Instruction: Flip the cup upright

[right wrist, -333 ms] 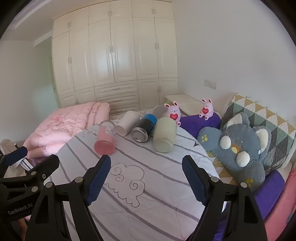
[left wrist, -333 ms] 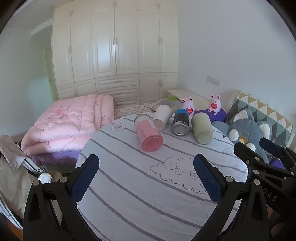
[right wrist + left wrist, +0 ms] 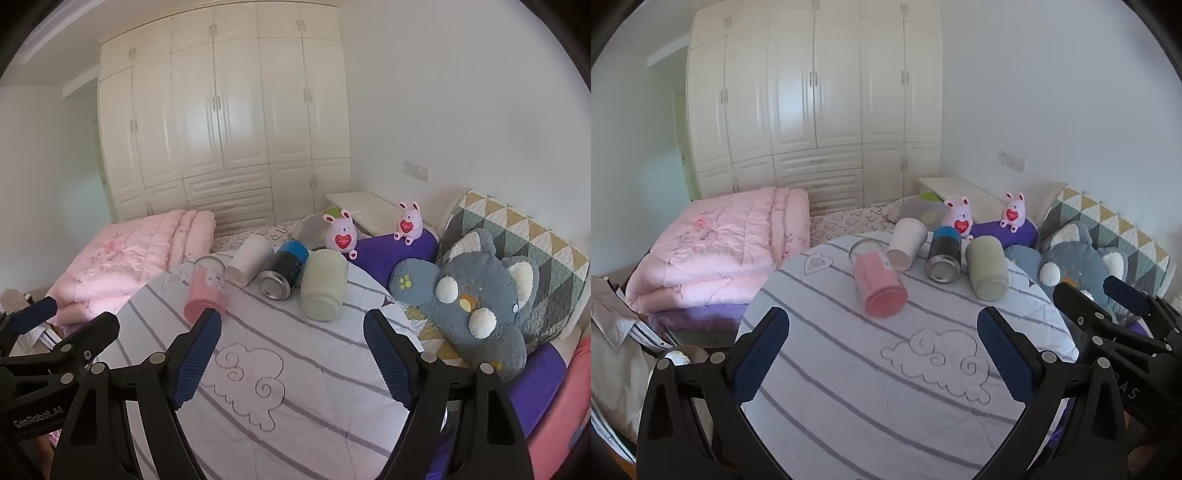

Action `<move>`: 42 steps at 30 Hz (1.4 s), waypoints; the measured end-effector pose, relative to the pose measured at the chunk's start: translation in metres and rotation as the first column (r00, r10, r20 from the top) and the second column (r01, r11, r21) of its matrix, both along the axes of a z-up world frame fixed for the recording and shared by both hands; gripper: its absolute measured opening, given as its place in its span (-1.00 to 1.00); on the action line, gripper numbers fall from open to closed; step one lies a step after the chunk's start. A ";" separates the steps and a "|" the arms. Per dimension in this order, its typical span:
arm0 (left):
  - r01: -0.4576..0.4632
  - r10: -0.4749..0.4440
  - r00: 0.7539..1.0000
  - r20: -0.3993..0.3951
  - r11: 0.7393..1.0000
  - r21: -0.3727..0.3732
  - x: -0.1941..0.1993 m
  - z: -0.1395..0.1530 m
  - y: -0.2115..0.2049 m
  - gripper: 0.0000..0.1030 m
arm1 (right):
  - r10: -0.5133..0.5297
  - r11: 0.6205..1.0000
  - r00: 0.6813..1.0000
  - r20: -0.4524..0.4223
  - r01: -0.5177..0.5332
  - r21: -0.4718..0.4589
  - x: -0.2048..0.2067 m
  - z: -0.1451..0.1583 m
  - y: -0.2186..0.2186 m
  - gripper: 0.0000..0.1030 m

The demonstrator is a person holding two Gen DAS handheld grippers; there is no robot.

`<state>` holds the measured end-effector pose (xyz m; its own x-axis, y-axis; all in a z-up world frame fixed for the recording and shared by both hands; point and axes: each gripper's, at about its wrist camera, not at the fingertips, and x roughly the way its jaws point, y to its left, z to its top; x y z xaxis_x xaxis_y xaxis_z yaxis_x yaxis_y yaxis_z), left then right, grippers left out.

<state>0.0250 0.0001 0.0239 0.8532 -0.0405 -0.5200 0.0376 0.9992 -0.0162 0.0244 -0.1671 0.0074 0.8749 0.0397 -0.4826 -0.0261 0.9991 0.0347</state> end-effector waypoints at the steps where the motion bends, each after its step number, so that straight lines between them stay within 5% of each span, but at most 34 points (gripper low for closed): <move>1: 0.001 -0.001 1.000 -0.002 1.000 -0.004 0.003 0.001 0.001 1.00 | -0.003 1.000 1.000 0.003 0.003 0.019 0.003 0.003 -0.008 0.57; 42: 0.042 -0.043 0.997 -0.071 0.999 -0.024 0.078 -0.001 0.012 1.00 | -0.036 0.999 0.996 -0.085 0.037 0.008 0.073 0.000 0.002 0.57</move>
